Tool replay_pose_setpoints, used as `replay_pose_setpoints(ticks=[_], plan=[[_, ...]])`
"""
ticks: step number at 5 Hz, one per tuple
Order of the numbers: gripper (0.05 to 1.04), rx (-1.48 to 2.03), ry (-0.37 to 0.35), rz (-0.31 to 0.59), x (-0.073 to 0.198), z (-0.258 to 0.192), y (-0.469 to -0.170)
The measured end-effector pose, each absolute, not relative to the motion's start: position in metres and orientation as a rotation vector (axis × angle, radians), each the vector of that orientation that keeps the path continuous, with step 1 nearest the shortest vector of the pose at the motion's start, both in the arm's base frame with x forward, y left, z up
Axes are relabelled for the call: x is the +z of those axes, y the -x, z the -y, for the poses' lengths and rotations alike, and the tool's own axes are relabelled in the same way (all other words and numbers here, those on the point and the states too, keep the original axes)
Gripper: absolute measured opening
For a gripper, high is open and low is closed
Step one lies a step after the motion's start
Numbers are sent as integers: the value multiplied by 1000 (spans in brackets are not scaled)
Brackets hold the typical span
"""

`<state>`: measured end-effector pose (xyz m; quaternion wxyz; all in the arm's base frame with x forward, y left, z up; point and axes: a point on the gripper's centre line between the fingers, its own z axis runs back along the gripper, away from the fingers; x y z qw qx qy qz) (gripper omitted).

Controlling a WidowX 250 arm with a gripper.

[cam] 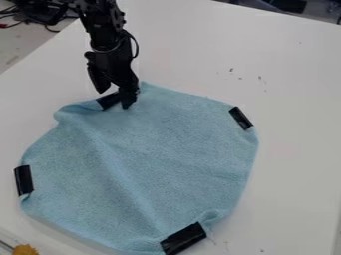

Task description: Fold the cloth top to bottom

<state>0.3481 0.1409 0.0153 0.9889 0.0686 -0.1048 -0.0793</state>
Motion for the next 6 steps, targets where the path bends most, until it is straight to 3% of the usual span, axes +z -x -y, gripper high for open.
replay_pose_setpoints(ticks=[1,3,4,5,6], plan=[[949,-171,-126,220,11,-146,-356],[394,-170,-119,219,9,-137,-356],[189,-157,-140,225,16,-130,-352],[95,-164,-192,290,50,-119,-357],[84,-157,-221,343,75,-106,-353]])
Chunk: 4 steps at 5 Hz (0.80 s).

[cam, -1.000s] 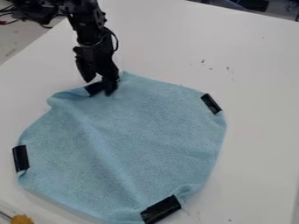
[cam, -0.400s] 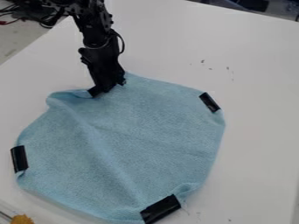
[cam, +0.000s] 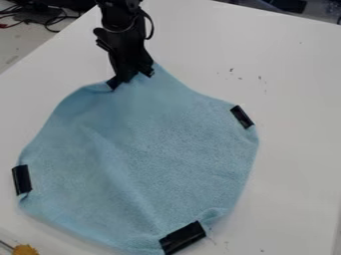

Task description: Fold the cloth top to bottom

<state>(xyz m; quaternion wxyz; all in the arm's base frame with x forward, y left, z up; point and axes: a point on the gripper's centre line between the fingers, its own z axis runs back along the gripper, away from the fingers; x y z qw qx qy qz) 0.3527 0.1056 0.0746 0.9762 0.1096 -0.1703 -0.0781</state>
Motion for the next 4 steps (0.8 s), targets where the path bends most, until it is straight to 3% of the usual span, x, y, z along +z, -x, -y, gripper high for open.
replay_pose_setpoints(ticks=[1,2,4], plan=[[84,-172,-212,358,93,-80,-343],[84,-172,-149,317,95,-43,-307],[84,-133,29,218,76,37,-209]])
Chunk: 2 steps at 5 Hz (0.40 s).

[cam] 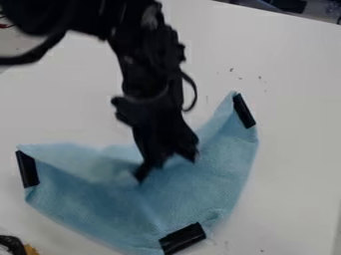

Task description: Fold the cloth top to bottom

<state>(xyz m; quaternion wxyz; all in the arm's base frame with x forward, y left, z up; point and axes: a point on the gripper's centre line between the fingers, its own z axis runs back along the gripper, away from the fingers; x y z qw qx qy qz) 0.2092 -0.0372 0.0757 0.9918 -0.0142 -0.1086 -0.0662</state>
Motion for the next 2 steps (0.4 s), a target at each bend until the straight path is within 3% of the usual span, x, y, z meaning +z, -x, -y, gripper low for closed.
replay_pose_setpoints(ticks=[2], plan=[[84,-111,145,151,51,100,-168]])
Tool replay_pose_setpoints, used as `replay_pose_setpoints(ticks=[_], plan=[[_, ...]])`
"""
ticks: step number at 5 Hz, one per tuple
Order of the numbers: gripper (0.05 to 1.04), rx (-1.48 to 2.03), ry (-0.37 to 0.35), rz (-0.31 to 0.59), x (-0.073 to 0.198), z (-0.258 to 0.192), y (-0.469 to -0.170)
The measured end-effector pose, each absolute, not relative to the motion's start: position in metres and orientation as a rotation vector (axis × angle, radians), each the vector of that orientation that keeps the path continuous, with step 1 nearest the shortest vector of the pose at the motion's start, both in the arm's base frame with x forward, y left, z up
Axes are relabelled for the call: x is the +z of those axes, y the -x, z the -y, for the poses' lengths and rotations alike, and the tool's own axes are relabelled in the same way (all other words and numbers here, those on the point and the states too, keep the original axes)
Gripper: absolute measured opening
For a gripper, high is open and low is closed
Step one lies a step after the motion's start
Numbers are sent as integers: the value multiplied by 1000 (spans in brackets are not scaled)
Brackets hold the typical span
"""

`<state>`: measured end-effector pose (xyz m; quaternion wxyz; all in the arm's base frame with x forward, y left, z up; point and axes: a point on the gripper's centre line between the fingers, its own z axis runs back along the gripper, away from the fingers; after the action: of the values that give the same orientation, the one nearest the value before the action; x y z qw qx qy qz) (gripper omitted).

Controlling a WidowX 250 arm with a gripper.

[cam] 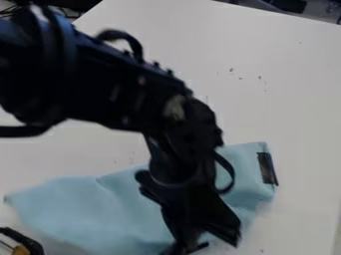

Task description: Fold the cloth top to bottom

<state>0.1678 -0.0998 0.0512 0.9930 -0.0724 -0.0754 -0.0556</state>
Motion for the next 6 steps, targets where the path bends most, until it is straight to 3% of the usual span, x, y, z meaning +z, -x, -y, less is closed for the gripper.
replay_pose_setpoints(ticks=[1,2,4,5,6], plan=[[118,-87,166,151,40,111,-162],[311,-98,168,155,37,110,-161],[907,-118,112,108,39,105,-164],[1013,-137,29,105,54,110,-171],[1009,-141,-56,130,78,119,-181]])
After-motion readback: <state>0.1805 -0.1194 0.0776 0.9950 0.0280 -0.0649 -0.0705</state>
